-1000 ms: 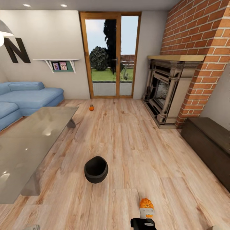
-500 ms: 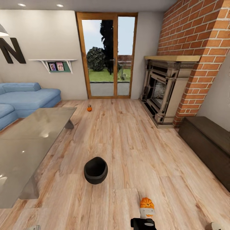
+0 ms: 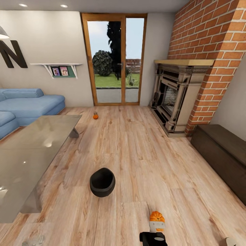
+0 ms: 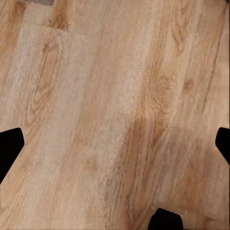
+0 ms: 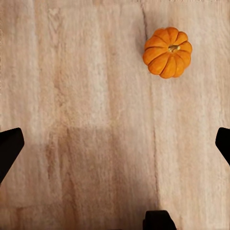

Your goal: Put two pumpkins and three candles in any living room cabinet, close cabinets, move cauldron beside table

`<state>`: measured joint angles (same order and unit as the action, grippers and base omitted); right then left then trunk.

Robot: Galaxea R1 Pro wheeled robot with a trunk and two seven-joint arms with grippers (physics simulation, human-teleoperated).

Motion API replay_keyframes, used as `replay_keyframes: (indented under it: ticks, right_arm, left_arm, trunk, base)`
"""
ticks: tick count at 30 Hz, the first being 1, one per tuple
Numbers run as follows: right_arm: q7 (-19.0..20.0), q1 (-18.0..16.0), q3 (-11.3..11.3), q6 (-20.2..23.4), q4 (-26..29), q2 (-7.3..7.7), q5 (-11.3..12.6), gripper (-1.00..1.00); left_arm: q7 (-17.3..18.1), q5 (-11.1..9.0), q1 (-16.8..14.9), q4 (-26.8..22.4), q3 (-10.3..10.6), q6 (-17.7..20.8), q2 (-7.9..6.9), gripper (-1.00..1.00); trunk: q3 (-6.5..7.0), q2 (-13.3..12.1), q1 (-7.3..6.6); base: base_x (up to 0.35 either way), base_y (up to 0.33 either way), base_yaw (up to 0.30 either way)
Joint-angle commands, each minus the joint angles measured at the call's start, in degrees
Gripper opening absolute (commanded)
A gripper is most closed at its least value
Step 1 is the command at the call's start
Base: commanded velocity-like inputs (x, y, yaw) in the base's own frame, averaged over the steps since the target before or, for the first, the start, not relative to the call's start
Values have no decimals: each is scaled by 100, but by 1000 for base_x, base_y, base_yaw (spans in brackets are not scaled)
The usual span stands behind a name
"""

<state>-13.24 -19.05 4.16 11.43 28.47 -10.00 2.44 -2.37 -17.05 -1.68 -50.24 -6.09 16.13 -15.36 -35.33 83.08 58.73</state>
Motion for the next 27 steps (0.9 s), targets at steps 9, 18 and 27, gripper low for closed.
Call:
replay_keyframes:
  ticks: [9,18,27]
  right_arm:
    - [-20,-72,47,1314,1526,0,30,100]
    - [-246,-252,60,2638,2479,0,683,100]
    - [-376,-423,87,2922,2411,0,827,100]
  left_arm:
    - [-59,-22,-432,-1792,2,2136,252,100]
    - [-546,63,-685,-1725,2,2316,791,100]
    - [-641,70,-694,-1991,3,2370,883,100]
  trunk:
    - [0,0,0]
    - [0,0,0]
    - [0,0,0]
  base:
    - [0,0,0]
    - [0,0,0]
    - [0,21,0]
